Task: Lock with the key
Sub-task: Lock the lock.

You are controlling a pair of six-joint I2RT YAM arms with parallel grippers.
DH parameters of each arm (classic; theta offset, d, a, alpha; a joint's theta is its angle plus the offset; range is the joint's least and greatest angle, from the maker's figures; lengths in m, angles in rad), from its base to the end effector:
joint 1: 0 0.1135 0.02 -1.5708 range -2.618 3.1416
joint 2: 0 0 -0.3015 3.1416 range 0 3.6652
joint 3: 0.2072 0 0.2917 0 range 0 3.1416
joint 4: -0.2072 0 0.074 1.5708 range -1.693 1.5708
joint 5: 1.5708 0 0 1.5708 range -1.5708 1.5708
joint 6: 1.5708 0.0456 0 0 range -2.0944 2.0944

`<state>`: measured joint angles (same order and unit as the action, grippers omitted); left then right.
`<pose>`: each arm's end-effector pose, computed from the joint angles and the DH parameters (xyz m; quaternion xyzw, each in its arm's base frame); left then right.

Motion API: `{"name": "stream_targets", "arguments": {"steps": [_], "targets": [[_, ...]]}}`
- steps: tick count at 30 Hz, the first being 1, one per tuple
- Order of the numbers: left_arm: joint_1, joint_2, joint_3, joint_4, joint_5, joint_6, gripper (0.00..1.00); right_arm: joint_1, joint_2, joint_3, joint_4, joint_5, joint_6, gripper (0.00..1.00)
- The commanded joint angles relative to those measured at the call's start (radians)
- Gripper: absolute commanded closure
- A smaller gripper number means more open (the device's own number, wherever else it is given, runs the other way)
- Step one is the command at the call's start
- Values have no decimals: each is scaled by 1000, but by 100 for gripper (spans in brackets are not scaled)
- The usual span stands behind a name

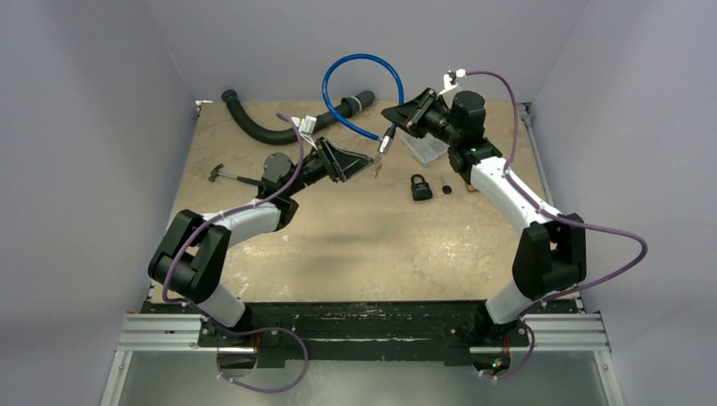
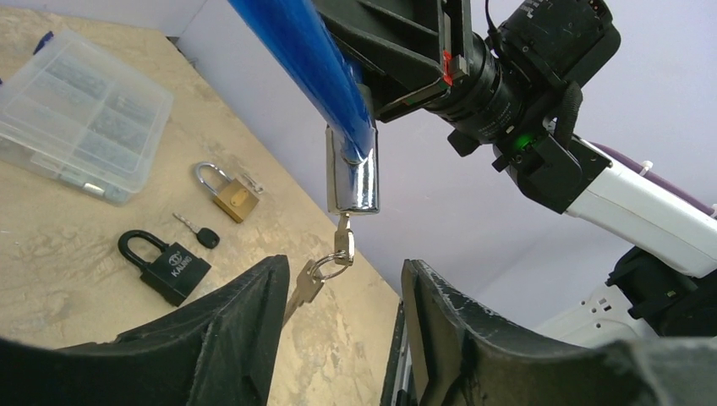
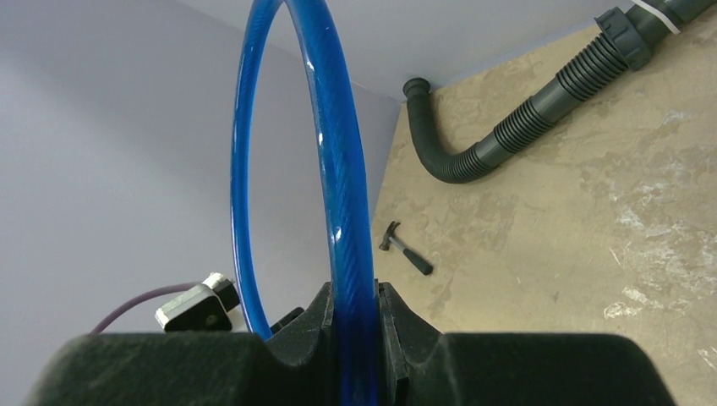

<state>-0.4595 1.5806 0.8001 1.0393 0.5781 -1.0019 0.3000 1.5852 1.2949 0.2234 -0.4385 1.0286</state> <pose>0.3264 -0.1893 0.2855 0.0610 0.6238 -0.6364 0.4496 0.4051 0.1456 0.3830 0.1152 0.7190 0.5361 0.4270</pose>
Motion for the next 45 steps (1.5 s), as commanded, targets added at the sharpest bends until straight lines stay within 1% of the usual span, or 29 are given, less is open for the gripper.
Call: {"name": "stream_targets", "arguments": {"steps": [1,5,12,17,20,24,28,30,32,38,45], "targets": [[-19,20,52,63,7,6,43,-4,-50,8,98,-30,15,100],[-24,45,66,57,6,-35,44,-4,-60,1,107,-40,14,100],[-25,84,76,84,4,-108,59,-4,-74,-11,117,-58,23,100],[-28,107,83,134,36,-153,64,-4,-75,-19,127,-62,31,100],[-30,108,86,154,47,-166,64,-4,-76,-24,133,-65,37,100],[-34,108,92,162,52,-170,61,-5,-77,-37,148,-68,48,100],[-39,111,99,168,60,-179,64,-4,-75,-35,159,-72,64,100],[-41,113,101,169,60,-187,67,-4,-74,-36,166,-76,72,100],[-41,113,98,170,59,-195,74,-4,-73,-39,173,-80,78,100],[-41,113,91,171,60,-216,100,-6,-79,-45,190,-86,92,100],[-41,102,83,166,74,-198,100,-17,-79,-44,201,-83,97,100]]}}
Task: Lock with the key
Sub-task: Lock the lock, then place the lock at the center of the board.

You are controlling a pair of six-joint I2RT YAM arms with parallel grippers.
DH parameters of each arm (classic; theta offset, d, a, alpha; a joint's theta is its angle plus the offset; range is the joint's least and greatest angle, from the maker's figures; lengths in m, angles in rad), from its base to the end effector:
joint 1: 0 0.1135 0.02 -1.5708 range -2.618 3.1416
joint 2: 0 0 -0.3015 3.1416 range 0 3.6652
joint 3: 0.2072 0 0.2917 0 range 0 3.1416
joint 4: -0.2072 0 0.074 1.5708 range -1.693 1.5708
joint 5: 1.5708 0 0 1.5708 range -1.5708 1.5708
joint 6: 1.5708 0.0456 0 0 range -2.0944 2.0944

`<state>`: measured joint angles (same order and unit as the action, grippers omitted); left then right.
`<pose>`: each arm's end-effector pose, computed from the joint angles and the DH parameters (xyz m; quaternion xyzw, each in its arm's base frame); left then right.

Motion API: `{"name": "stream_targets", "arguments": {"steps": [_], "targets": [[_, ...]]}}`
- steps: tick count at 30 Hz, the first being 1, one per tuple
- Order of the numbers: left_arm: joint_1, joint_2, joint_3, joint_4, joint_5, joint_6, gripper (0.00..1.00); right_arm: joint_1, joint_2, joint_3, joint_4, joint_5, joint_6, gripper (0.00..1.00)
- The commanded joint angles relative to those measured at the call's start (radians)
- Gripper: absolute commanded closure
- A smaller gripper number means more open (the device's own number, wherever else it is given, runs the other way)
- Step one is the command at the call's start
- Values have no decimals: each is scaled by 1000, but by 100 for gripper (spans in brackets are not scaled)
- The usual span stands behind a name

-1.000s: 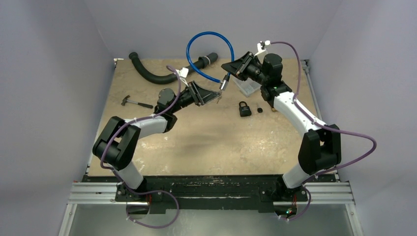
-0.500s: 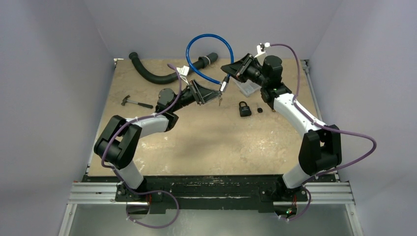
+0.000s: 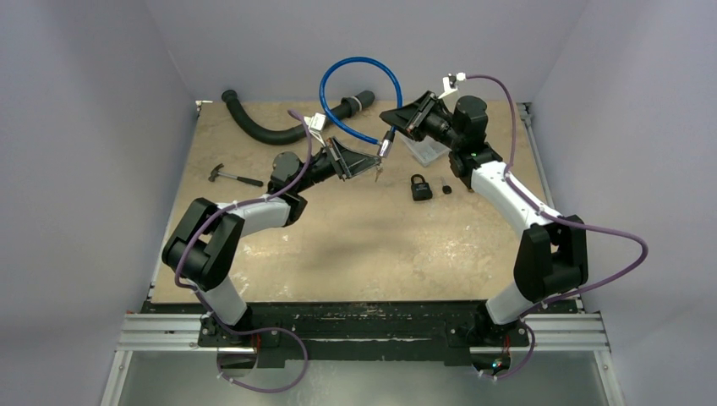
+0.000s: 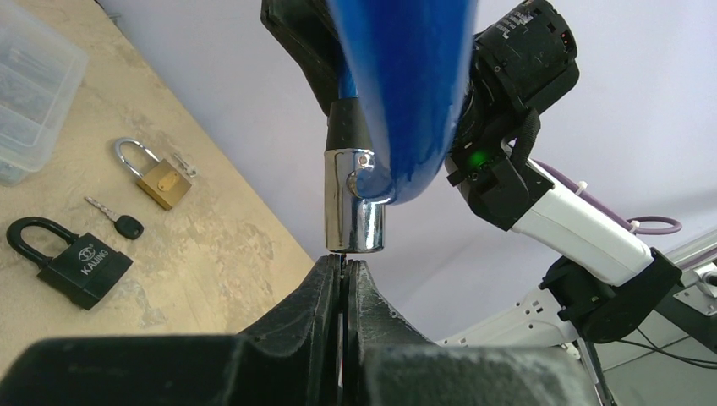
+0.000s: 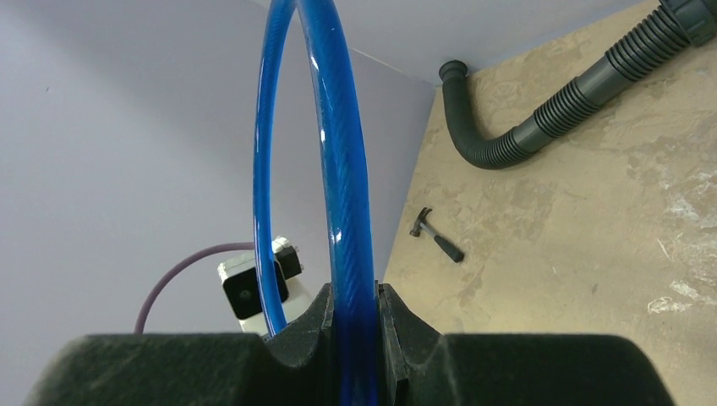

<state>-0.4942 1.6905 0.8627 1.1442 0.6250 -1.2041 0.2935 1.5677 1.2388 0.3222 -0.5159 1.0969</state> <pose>0.3384 -0.2126 0.2777 0.0393 0.6102 -0.6976 0.3735 0.3977 0.1437 0.3788 0.1028 0.7017 0.5755 0.4074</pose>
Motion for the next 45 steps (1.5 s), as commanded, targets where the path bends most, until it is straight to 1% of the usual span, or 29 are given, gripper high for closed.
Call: {"name": "stream_targets", "arguments": {"steps": [1,3,7,10,18,21,31,36,38,40,41,42,43,45], "targets": [[-6,-12,14,54,26,12,100,-14,-60,16,103,-6,30,100],[-7,-19,2,51,33,30,97,-21,-56,22,110,-4,33,100],[-23,-34,-26,60,72,70,99,-39,-48,45,124,0,36,100],[-34,-46,-53,49,75,91,100,-54,-42,59,134,2,40,100],[-50,-47,-67,4,89,137,100,-88,-36,91,154,2,51,100],[-56,-49,-68,-17,89,156,100,-100,-41,90,158,3,55,100],[-70,-63,-71,-9,98,178,100,-111,-65,68,156,-2,43,100],[-56,-111,-57,-32,171,232,100,-114,-97,40,117,-7,4,100],[-26,-135,-55,-42,207,238,100,-114,-116,18,91,-6,-20,100],[8,-157,-45,-35,282,268,100,-114,-135,-16,75,-8,-55,100],[27,-177,-33,-64,319,313,100,-114,-144,-37,66,-11,-76,100],[49,-204,-14,-137,335,367,100,-115,-218,-56,56,-15,-100,100],[69,-234,0,-212,339,414,100,-114,-169,-77,52,-28,-123,100],[105,-284,20,-326,348,482,100,-109,-167,-118,37,-57,-143,100]]}}
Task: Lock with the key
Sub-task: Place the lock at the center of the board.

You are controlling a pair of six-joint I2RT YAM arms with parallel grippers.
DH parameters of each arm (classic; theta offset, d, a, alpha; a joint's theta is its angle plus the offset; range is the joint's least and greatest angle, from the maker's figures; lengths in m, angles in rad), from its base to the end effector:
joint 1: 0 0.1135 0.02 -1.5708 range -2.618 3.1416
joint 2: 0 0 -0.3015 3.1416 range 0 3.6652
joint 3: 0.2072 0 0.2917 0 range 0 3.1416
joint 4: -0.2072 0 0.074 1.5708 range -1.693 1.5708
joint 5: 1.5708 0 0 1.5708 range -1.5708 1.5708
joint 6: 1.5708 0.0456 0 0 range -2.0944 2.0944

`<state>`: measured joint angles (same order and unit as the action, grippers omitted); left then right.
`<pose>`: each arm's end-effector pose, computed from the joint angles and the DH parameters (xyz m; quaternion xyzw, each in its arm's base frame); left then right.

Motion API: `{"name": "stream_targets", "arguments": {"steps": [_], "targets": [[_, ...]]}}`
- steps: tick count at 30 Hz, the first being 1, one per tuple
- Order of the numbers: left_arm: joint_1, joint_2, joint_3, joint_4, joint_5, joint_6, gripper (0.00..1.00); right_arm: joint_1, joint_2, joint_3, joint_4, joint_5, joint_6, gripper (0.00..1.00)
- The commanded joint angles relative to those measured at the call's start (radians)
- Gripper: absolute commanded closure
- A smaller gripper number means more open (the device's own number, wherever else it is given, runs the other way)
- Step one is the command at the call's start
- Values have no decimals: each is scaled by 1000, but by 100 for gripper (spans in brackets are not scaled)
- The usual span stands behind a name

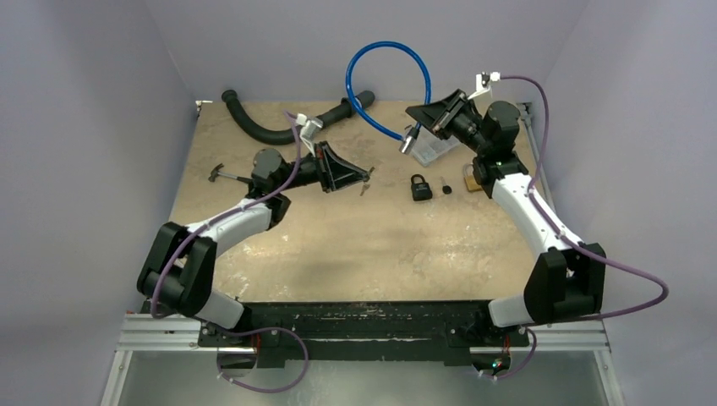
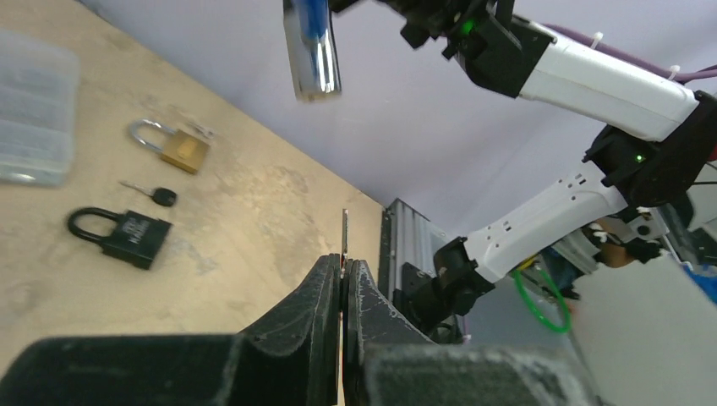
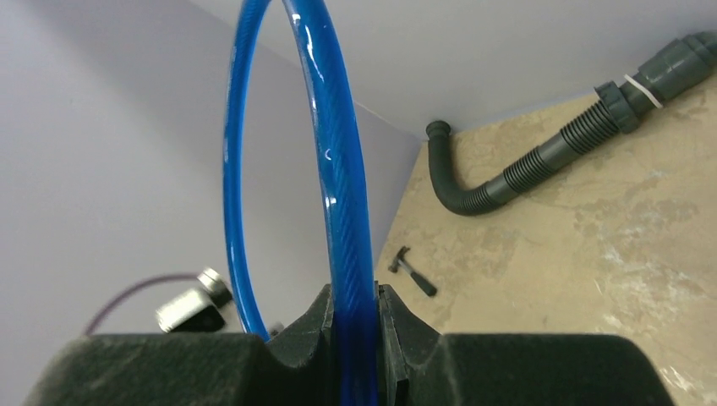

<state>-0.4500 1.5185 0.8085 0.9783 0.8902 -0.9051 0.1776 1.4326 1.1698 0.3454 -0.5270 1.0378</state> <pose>0.3077 -0.1880 0.3012 0.2102 0.6103 -0.6533 0.3957 0.3727 0.0902 0.4053 0.0985 0.6743 0.5504 0.4824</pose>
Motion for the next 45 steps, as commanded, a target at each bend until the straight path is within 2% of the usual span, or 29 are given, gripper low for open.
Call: {"name": "stream_targets", "arguments": {"steps": [1,5,9,12,17,20,23,25,32,40,45], "targets": [[75,-135,84,-229,87,214,100,11,-30,-64,10,-65,-102,100],[98,-233,100,-389,78,302,100,33,5,-89,3,-144,-195,100],[102,-308,140,-598,75,418,100,68,82,9,-133,-243,-405,100],[117,-353,184,-745,77,507,100,87,168,140,-366,-341,-654,100],[192,-380,198,-796,49,479,100,148,393,486,-1010,-415,-1263,100],[268,-373,158,-680,40,329,100,197,530,680,-1293,-378,-1562,100],[329,-367,129,-582,30,217,100,243,658,888,-1533,-331,-1760,100],[346,-367,124,-566,16,198,100,267,714,982,-1619,-300,-1854,100],[377,-377,95,-537,-35,155,100,337,770,1002,-1612,-138,-2006,100],[387,-385,77,-548,-45,158,100,374,829,1007,-1515,-65,-2049,100],[395,-381,71,-547,-46,156,100,406,848,1001,-1426,-12,-2077,96]]}}
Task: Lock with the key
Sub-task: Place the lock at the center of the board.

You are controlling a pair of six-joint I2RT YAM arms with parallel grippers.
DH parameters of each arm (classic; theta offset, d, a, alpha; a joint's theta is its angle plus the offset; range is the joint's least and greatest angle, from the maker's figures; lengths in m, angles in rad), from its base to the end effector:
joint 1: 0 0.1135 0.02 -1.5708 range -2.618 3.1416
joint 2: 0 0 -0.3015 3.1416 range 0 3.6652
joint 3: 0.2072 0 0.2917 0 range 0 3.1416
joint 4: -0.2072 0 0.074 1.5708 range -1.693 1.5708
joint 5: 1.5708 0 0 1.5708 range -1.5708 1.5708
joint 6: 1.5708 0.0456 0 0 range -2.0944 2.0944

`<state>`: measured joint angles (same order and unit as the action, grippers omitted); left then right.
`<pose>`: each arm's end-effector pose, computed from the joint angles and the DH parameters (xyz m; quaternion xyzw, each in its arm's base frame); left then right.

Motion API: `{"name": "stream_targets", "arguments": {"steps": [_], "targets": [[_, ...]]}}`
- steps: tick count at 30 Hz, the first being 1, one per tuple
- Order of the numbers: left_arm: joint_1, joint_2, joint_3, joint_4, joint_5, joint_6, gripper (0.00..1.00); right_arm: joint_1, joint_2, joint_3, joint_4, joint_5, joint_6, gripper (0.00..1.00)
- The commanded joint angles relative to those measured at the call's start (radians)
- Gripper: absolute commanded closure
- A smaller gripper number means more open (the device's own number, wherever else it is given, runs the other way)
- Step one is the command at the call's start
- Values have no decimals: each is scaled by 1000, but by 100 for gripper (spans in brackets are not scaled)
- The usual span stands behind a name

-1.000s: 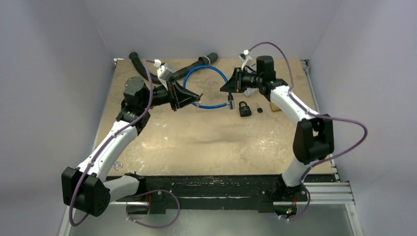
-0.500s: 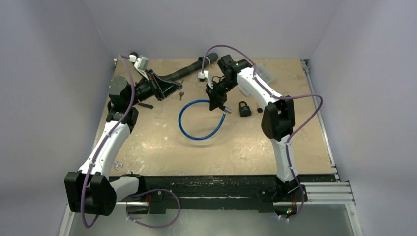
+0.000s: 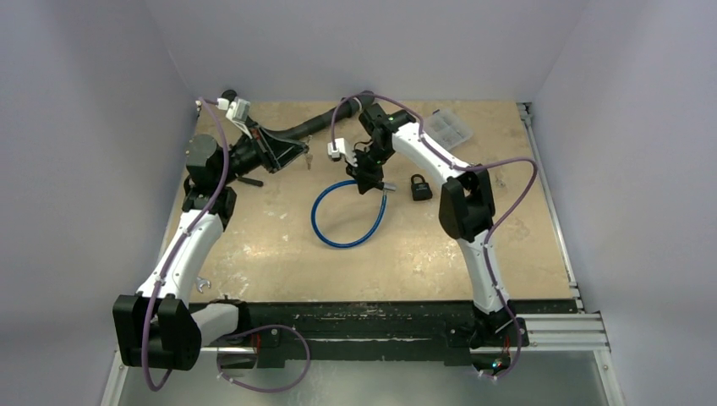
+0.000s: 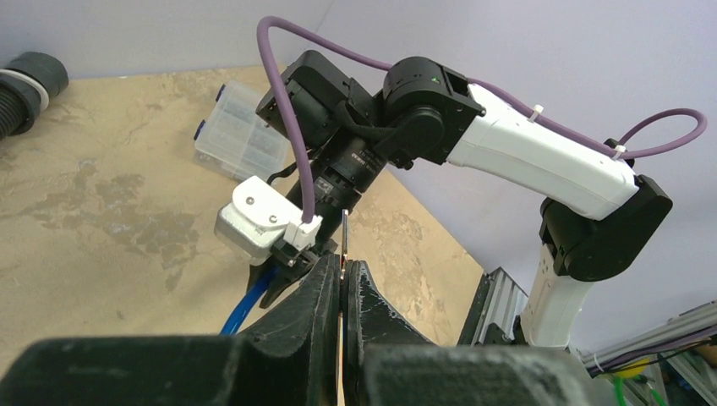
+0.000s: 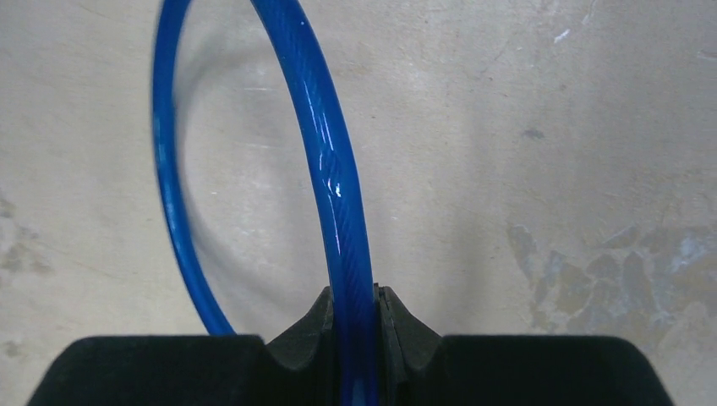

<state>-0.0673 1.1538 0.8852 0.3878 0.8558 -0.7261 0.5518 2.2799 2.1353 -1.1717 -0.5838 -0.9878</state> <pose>0.2892 -0.0540 0.3836 0.0984 0.6718 -0.5170 0.5213 0.4430 0.3022 0.2521 -0.6874 0.6567 0.2524 0.1804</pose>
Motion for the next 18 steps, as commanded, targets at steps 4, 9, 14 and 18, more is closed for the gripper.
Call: {"name": "stream_targets", "arguments": {"steps": [4,9,14,18], "targets": [[15,-22,-15,43,-14,-24,100,50,5,26,184,70,-37,93],[17,-34,-27,36,-12,-22,100,63,21,23,241,84,-5,82],[18,-32,-30,44,-12,-24,100,75,40,28,295,84,101,94],[18,-31,-32,52,-7,-33,100,73,61,30,368,47,280,100]]}}
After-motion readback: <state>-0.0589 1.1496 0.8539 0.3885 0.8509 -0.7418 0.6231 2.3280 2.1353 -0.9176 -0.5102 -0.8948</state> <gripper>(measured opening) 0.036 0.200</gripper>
